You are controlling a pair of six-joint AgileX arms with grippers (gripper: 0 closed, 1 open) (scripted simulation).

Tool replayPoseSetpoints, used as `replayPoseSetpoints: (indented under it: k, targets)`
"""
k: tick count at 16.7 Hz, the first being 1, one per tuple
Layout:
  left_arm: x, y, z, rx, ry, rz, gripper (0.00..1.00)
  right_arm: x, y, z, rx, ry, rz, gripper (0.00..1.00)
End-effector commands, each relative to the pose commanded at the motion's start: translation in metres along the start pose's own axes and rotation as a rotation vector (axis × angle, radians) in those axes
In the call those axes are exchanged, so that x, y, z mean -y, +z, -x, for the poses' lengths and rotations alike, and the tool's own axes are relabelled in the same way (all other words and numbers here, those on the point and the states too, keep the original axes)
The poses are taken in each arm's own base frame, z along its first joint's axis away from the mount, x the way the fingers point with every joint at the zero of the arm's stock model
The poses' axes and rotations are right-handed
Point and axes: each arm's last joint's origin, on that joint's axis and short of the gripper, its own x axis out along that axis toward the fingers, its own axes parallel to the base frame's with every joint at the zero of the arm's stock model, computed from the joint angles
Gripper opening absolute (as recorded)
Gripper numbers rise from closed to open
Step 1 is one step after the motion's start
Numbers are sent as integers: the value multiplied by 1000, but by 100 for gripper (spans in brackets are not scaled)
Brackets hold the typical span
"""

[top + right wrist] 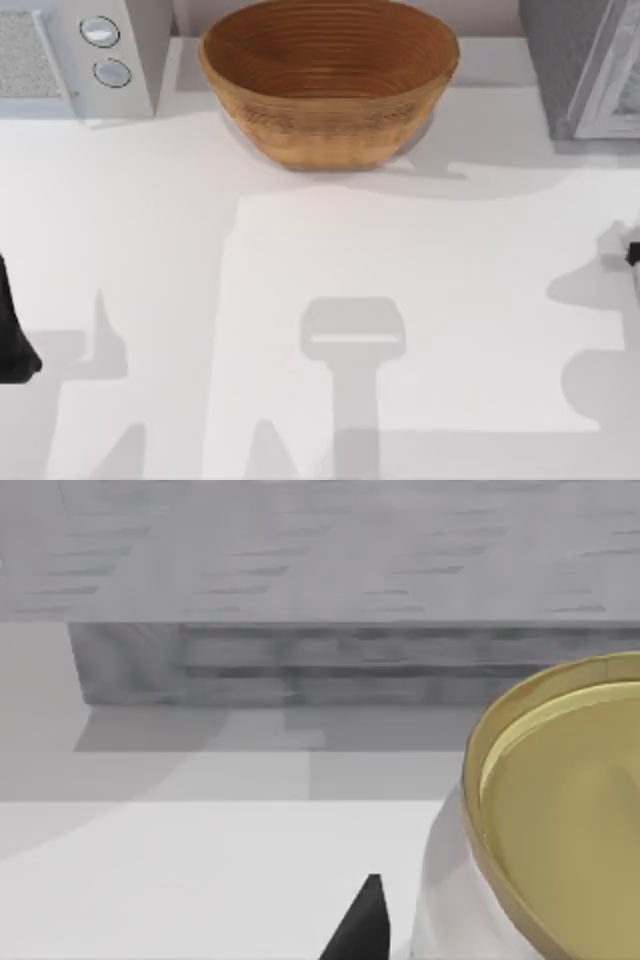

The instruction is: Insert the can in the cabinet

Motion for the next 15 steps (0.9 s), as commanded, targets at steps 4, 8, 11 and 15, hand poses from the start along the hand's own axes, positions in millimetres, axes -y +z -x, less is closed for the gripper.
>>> replayPoseSetpoints:
  k: [4, 8, 11, 15]
  targets:
    - [0, 0, 0, 0, 0, 0, 100, 0, 0, 0, 0, 0, 0, 0]
    - [0, 0, 0, 0, 0, 0, 100, 0, 0, 0, 0, 0, 0, 0]
    - [0, 0, 0, 0, 0, 0, 100, 0, 0, 0, 0, 0, 0, 0]
    - [0, 0, 0, 0, 0, 0, 100, 1, 7, -1, 3, -3, -1, 0]
